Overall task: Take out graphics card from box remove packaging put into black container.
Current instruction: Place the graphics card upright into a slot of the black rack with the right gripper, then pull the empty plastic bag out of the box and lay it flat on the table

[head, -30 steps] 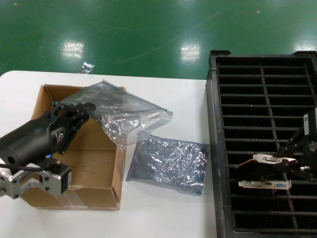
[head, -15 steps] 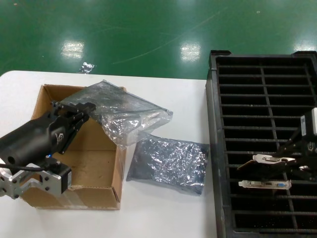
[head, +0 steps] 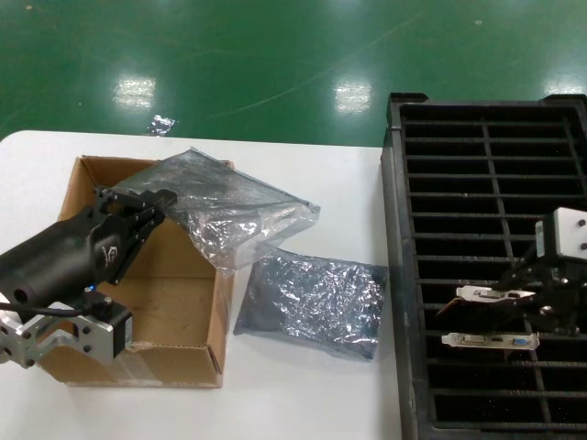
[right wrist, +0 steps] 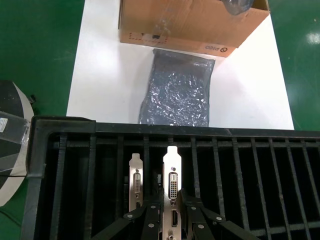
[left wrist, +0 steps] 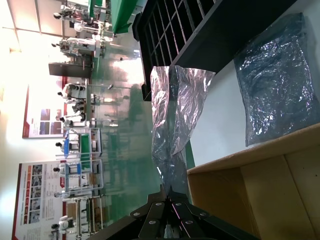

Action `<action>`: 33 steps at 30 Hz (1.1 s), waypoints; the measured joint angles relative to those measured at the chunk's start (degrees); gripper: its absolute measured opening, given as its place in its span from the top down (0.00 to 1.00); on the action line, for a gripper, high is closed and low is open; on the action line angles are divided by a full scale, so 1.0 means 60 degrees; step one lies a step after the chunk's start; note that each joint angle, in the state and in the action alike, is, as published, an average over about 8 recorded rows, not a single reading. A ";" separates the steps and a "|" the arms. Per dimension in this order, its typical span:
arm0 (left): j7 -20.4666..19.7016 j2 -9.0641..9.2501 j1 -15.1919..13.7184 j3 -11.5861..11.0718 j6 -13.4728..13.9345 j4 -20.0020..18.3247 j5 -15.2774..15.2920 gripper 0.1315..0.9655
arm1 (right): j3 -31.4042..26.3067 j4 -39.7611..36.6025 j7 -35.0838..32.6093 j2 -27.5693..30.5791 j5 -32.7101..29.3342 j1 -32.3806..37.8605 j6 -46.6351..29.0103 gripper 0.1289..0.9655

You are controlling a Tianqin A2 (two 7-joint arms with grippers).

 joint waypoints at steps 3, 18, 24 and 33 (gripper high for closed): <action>0.0000 0.0000 0.0000 0.0000 0.0000 0.0000 0.0000 0.99 | -0.0035 -0.0111 -0.0102 -0.0085 -0.0077 -0.0071 0.0116 0.92; 0.0000 0.0000 0.0000 0.0000 0.0000 0.0000 0.0000 0.99 | 0.0383 0.0143 -0.0327 0.0136 0.0256 -0.0389 0.0372 0.82; 0.0000 0.0000 0.0000 0.0000 0.0000 0.0000 0.0000 0.99 | 0.1160 0.0854 0.0086 0.0642 0.0812 -0.0978 0.0798 0.75; 0.0000 0.0000 0.0000 0.0000 0.0000 0.0000 0.0000 0.99 | 0.3623 0.1950 0.1229 0.1349 0.2201 -0.3668 0.2853 0.55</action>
